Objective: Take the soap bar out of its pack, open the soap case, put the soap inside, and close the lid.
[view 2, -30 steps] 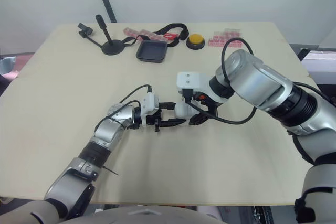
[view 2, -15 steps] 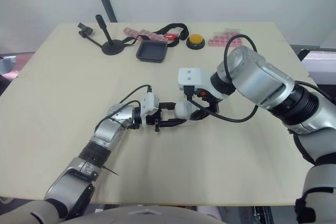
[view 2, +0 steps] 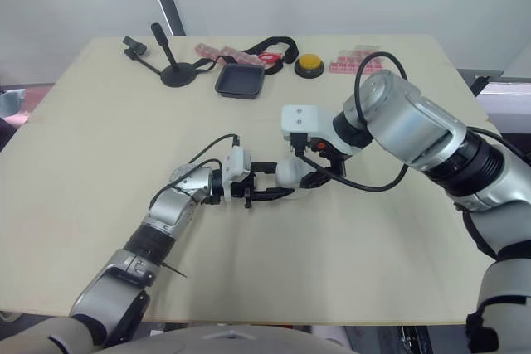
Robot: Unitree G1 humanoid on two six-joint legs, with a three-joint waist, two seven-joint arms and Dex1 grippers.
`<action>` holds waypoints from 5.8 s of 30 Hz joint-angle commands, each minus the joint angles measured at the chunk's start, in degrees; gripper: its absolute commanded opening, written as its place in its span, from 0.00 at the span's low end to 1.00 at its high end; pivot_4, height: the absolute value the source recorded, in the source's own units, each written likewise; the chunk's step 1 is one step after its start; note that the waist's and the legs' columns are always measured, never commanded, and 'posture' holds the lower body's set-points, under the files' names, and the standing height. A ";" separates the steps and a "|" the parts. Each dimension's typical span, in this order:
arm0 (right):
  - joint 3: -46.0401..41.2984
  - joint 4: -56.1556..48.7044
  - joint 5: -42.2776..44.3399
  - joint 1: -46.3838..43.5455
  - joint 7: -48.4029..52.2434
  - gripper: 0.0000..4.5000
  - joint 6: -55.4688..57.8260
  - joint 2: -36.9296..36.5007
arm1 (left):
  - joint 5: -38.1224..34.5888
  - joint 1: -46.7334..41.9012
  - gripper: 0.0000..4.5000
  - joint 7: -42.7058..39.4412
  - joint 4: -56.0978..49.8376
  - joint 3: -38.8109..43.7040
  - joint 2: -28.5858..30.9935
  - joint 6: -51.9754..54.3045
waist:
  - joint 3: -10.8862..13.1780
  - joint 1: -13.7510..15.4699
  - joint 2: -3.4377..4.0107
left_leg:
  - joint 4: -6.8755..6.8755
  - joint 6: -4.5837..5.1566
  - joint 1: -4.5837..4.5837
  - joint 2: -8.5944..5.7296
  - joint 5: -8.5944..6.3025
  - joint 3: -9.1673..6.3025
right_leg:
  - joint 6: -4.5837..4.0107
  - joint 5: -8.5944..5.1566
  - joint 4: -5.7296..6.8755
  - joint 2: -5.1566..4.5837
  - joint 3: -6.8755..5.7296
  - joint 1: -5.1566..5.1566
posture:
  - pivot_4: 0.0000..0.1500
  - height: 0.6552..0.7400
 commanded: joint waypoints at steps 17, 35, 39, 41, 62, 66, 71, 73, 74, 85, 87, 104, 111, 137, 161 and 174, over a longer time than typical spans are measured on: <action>-3.88 -0.94 0.20 -1.95 0.74 0.99 1.04 -0.11 | 0.63 0.43 0.41 -0.59 -0.44 -0.58 0.61 -0.33 | 0.00 -0.01 0.00 | 0.00 0.00 0.00 0.00 0.00 0.00 | 0.00 0.00 0.00 0.01 0.01 0.00 | 1.00 1.00; -10.82 -5.54 2.48 5.62 0.65 0.99 2.37 -8.88 | 0.70 0.74 0.41 -0.33 -0.85 -0.53 0.96 -0.02 | -0.01 0.37 -0.02 | 0.00 0.00 -0.01 0.00 0.00 -0.03 | 0.00 0.00 0.00 0.01 0.00 0.02 | 1.00 1.00; -20.32 -7.88 5.34 16.58 -2.50 0.99 2.47 -13.64 | 0.50 0.83 0.41 -0.38 -1.35 -0.21 1.55 0.35 | 0.00 0.57 -0.03 | 0.02 0.00 -0.15 0.01 -0.01 0.01 | 0.00 0.00 -0.20 0.08 0.18 0.07 | 1.00 1.00; -26.58 -8.48 6.84 24.17 -4.37 0.99 0.00 -14.29 | 0.40 0.91 0.41 -0.38 -1.54 -0.05 1.88 0.52 | 0.00 0.69 -0.03 | -0.02 -0.02 -0.30 0.06 -0.02 0.01 | 0.01 0.00 -0.43 0.12 0.23 0.23 | 1.00 1.00; -53.34 13.02 7.71 68.72 -15.17 0.99 -63.20 15.57 | -0.38 -0.56 0.41 -1.18 -0.13 1.00 2.70 0.12 | -0.07 -0.13 -0.04 | -0.26 -0.02 -0.17 -0.05 -0.03 -0.15 | 0.01 0.00 -1.22 -0.01 -0.05 0.77 | 1.00 1.00; -55.68 13.54 10.09 68.17 -16.26 0.99 -63.08 15.52 | -0.35 -0.22 0.41 -1.32 -0.06 0.95 2.80 -0.03 | -0.07 -0.22 -0.04 | -0.31 -0.02 -0.10 -0.05 -0.03 -0.24 | 0.01 0.00 -1.31 -0.02 -0.14 0.92 | 1.00 1.00; -57.61 10.73 12.83 63.70 -17.70 0.58 -60.33 13.50 | -0.30 -0.12 0.41 -1.33 -0.01 0.84 2.81 0.04 | -0.07 -0.31 -0.04 | -0.31 -0.02 -0.07 -0.05 -0.03 -0.27 | 0.02 0.00 -1.37 -0.02 -0.19 0.99 | 1.00 1.00; -57.39 7.49 14.73 60.94 -18.92 0.43 -57.36 12.89 | -0.38 -0.18 0.41 -1.27 -0.13 0.87 2.81 0.26 | -0.08 -0.36 -0.03 | -0.33 -0.02 -0.04 -0.05 -0.03 -0.27 | 0.02 0.00 -1.37 -0.02 -0.19 1.02 | 1.00 1.00; -57.11 5.63 15.77 59.60 -19.62 0.37 -55.61 12.64 | -0.43 -0.23 0.41 -1.22 -0.18 0.91 2.82 0.35 | -0.07 -0.34 -0.03 | -0.34 -0.02 -0.03 -0.05 -0.03 -0.28 | 0.02 0.00 -1.37 -0.02 -0.19 1.03 | 1.00 1.00; -44.47 -11.55 16.90 44.52 -29.58 0.01 -34.39 11.55 | -0.62 -0.30 0.41 -0.83 -0.67 0.99 2.83 1.12 | -0.07 -0.13 -0.03 | -0.42 -0.03 0.40 -0.03 -0.01 -0.32 | 0.03 0.00 -1.34 -0.02 -0.32 1.09 | 1.00 1.00; -43.08 -12.64 16.87 43.11 -30.70 0.01 -31.92 11.64 | -0.63 -0.24 0.41 -0.79 -0.88 0.97 2.78 1.27 | -0.07 -0.02 -0.03 | -0.47 -0.02 0.41 -0.05 -0.02 -0.32 | 0.03 0.00 -1.34 -0.07 -0.35 1.07 | 1.00 1.00; -35.94 -15.46 13.68 44.98 -27.48 0.01 -30.72 10.40 | -0.73 0.54 0.41 -0.40 -2.26 0.59 2.85 2.00 | -0.07 0.00 -0.04 | -0.70 -0.05 0.32 -0.08 -0.01 -0.27 | 0.03 0.00 -1.53 -0.08 -0.33 1.08 | 1.00 1.00; -35.53 -15.18 13.20 46.30 -27.10 0.01 -30.71 10.14 | -0.71 0.70 0.41 -0.38 -2.52 0.51 2.97 1.97 | -0.07 -0.02 -0.04 | -0.73 -0.05 0.33 -0.08 -0.01 -0.26 | 0.03 0.00 -1.55 -0.08 -0.32 1.08 | 1.00 1.00; -34.08 -10.45 13.08 47.23 -32.32 0.01 -20.31 10.92 | -1.01 1.64 0.41 0.12 -4.61 0.29 3.13 2.07 | -0.10 -0.27 -0.08 | -1.46 -0.15 0.93 -0.12 0.06 -0.19 | 0.03 0.01 -2.27 -0.18 -0.33 1.94 | 1.00 1.00; -49.00 -2.04 16.70 50.13 -21.47 0.01 -35.41 8.20 | -2.42 1.23 0.41 -0.44 -5.53 1.29 3.92 4.79 | -0.06 -0.15 -0.15 | -1.97 -0.19 1.11 -0.17 0.07 -0.13 | 0.03 0.00 -2.92 -0.19 -0.33 2.23 | 1.00 1.00; -48.90 -2.41 12.37 67.79 -7.52 0.32 -59.89 9.21 | -9.43 0.57 0.41 -0.24 -11.64 3.46 6.17 23.69 | -0.04 -0.30 -0.17 | -1.89 -0.17 0.68 -0.15 0.06 -0.20 | 0.03 0.01 -2.94 -0.18 -0.47 1.94 | 1.00 1.00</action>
